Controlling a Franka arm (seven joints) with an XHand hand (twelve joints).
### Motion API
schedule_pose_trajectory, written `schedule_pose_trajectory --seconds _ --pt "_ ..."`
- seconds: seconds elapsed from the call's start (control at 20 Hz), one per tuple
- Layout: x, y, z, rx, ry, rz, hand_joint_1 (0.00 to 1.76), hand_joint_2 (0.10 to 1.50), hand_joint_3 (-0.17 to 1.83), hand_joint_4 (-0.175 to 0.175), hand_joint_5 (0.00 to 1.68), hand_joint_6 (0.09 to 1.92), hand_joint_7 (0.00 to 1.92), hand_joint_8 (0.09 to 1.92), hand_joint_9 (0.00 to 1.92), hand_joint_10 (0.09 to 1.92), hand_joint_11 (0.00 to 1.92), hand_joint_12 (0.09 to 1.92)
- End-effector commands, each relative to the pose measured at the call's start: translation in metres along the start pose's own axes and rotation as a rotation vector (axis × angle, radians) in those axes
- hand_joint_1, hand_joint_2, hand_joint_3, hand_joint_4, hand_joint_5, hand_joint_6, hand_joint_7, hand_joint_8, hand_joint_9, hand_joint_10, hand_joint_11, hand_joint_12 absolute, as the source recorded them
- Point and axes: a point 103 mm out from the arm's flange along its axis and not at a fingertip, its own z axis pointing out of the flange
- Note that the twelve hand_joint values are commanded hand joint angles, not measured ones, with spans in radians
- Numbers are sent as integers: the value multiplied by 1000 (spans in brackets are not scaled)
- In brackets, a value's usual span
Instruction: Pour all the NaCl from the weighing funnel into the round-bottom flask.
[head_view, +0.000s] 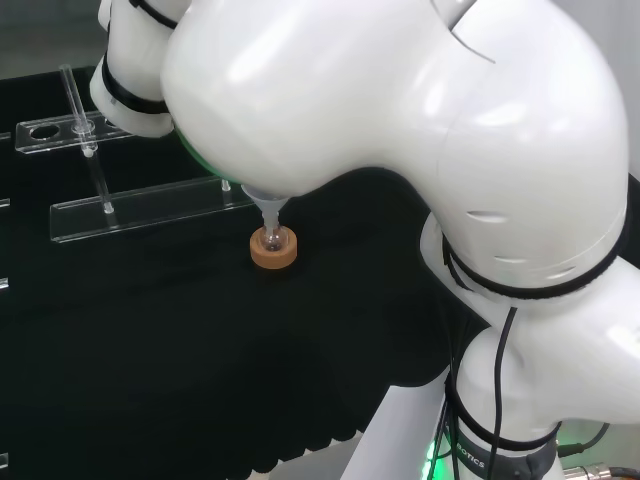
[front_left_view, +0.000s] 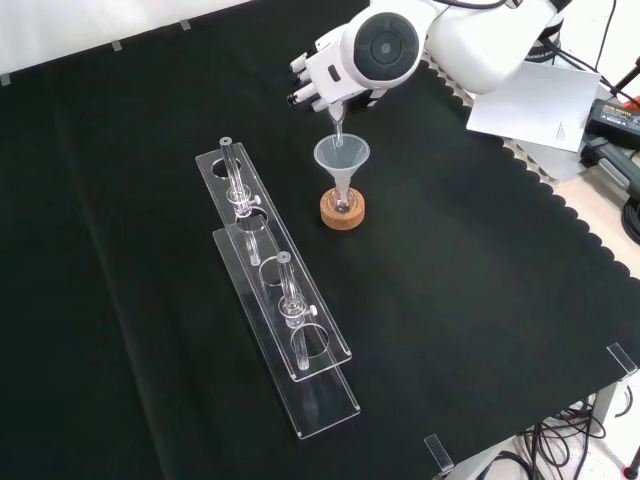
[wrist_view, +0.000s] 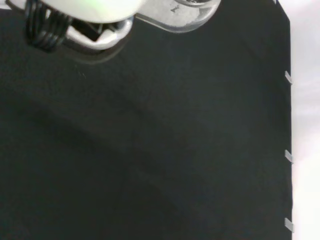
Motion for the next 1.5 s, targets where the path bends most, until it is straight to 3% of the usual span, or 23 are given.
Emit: schedule_pose_trajectory --seconds 0.05,0.65,1.5 --pt "-1 -1 -3 -4 -56 -1 1139 638 628 175 1361 500 601 673 1054 246 902 969" --pt "1 -6 -13 -26 -146 3 1139 637 630 175 1360 502 598 672 1052 244 902 968" --pt "10 -9 -28 -41 -330 -5 1138 636 632 175 1360 504 593 671 1050 240 903 966"
